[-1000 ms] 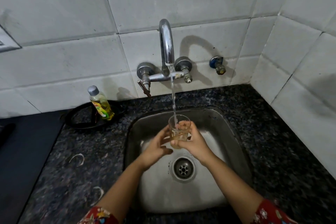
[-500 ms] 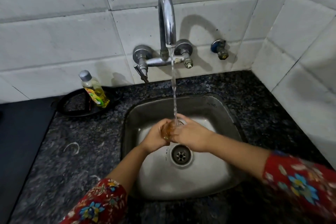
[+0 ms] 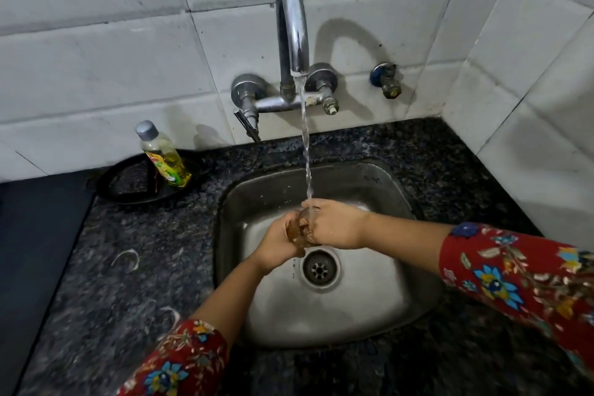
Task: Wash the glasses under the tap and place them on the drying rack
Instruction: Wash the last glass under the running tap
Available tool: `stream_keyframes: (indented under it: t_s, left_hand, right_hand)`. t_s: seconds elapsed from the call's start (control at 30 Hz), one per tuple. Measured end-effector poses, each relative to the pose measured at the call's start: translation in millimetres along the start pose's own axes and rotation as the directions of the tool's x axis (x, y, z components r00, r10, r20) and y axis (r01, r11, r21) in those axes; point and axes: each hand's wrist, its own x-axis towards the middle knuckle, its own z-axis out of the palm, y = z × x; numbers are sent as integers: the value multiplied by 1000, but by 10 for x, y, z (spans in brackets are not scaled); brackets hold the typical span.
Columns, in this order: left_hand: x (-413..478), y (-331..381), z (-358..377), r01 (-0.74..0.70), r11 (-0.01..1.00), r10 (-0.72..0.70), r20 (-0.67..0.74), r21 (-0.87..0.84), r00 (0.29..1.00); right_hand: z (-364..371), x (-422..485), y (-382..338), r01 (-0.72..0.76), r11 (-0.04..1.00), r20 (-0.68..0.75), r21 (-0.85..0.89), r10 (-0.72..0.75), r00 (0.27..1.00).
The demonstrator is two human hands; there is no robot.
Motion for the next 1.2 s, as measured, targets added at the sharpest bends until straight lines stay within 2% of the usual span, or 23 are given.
stream_keyframes:
  t_s: [0.07,0.13,0.17,0.2,0.27,0.33,0.37,0.43,0.5,0.57,0.63,0.67,0.7,0.77,0.83,0.87,0.9,0.97,1.0,1.03,1.1,1.13,1.2]
  left_hand:
    - [-4,0,133,-61,998,65,-151,31,986]
    - [-19,-19,238,-124,990,138,-296,66,945]
    - [-16,-26,237,-142,988,152,-309,56,939]
    - [-5,-32,192,-151,988,153,-261,30,953]
    - [46,-21,43,-165,986,165,-27,6,986]
    - [72,21,-44,-182,983,179,131,10,975]
    - [62,42,-30,-179,983,174,119,34,978]
    - [38,45,58,-168,980,169,-1,111,986]
    - [8,0,134,-154,982,165,-91,113,982]
    - [-6,23,107,-131,991,131,-53,7,990]
    - [10,72,7,-74,996,78,77,-48,994]
    - [21,93,-27,-61,997,68,132,-51,989]
    - [32,114,-31,-64,998,66,145,-23,987]
    - [37,147,36,-99,986,99,7,132,995]
    - [12,122,100,-105,971,139,-150,217,979]
    - [1,114,92,-104,975,137,-157,198,978]
    - [9,108,50,-104,979,124,-111,174,986]
    - [11,156,-79,-95,985,89,44,144,995]
    - [16,181,-122,-95,986,81,102,137,991]
    - [24,193,-123,-90,985,73,116,148,991]
    - [10,208,-38,-98,978,93,39,183,995]
    - [1,189,-1,-96,969,103,-18,229,995]
    - [3,147,3,-83,975,88,-16,207,996]
  right_hand:
    - [4,36,-134,-164,977,32,-134,169,985]
    - [100,114,-236,-143,987,25,-75,145,989]
    - [74,112,-246,-150,988,-35,-46,148,988]
    - [11,84,-238,-173,985,-33,1,173,984]
    - [-35,-14,-36,-135,991,-61,21,136,989]
    - [-84,-99,26,-112,989,-49,100,117,992]
    - [-53,-84,6,-127,991,-88,32,129,988]
    - [-28,-49,-111,-135,988,0,-80,136,991]
    - [-10,-33,-197,-173,984,63,-44,175,983]
    - [-56,-46,-168,-133,991,30,-4,133,991]
    - [-71,-86,-70,-121,987,-62,106,128,990]
    - [-53,-85,-21,-82,991,-98,107,92,991]
    - [-61,-48,-32,-61,998,-79,-11,60,995]
    - [-100,3,-98,-125,989,-9,-76,124,992]
    - [-102,63,-187,-141,989,41,45,139,989]
    - [-84,93,-185,-133,988,2,80,133,991]
    - [-95,84,-170,-97,994,-10,46,97,995]
    - [-85,19,-79,-101,989,-100,107,112,989]
    - [-81,-6,-44,-61,996,-117,66,69,991]
    - [-61,13,-30,-24,995,-113,-98,12,994]
    - [-101,-1,-104,-67,984,11,-166,70,998]
    - [-114,-18,-174,-89,989,86,-120,99,991]
    - [-49,31,-163,-89,995,73,-49,92,993]
